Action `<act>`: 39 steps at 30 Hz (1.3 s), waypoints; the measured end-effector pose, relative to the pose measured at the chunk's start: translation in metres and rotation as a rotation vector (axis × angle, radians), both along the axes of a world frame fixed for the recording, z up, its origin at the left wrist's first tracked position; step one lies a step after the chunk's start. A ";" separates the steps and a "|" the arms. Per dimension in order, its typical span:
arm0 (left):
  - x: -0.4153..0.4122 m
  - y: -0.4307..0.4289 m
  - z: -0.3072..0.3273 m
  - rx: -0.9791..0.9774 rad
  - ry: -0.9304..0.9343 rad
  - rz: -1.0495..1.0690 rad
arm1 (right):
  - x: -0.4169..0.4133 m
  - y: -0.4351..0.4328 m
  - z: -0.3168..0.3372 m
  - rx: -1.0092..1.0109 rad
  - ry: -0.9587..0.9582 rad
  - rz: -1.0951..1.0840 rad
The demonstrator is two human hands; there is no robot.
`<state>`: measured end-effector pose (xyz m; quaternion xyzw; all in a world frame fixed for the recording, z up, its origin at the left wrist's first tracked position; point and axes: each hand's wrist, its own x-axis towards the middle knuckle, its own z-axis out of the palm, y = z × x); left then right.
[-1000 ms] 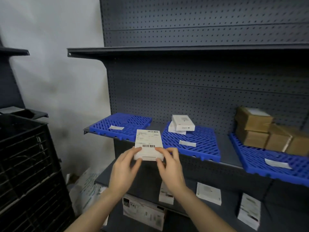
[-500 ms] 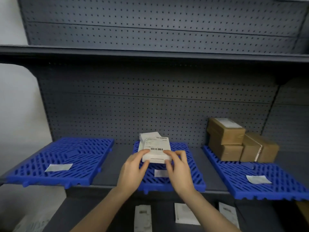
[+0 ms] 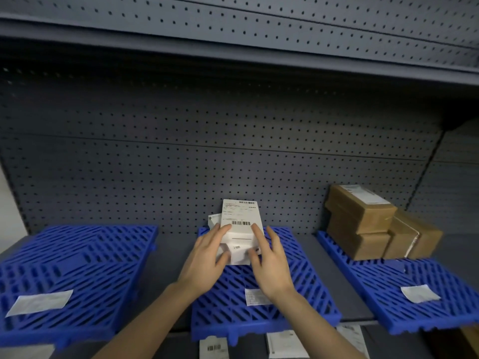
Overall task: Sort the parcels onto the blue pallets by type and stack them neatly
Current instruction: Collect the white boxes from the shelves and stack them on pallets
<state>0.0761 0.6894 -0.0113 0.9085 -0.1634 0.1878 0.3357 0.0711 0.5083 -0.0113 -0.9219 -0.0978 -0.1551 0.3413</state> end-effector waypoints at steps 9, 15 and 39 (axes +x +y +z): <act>-0.017 -0.007 0.005 0.051 0.009 0.056 | -0.010 -0.013 0.006 -0.002 0.021 0.037; -0.062 -0.041 0.005 -0.072 -0.001 0.236 | -0.046 -0.056 0.005 -0.029 -0.013 0.046; -0.158 -0.258 -0.194 -0.050 0.245 0.128 | -0.144 -0.295 -0.174 0.022 0.285 -0.044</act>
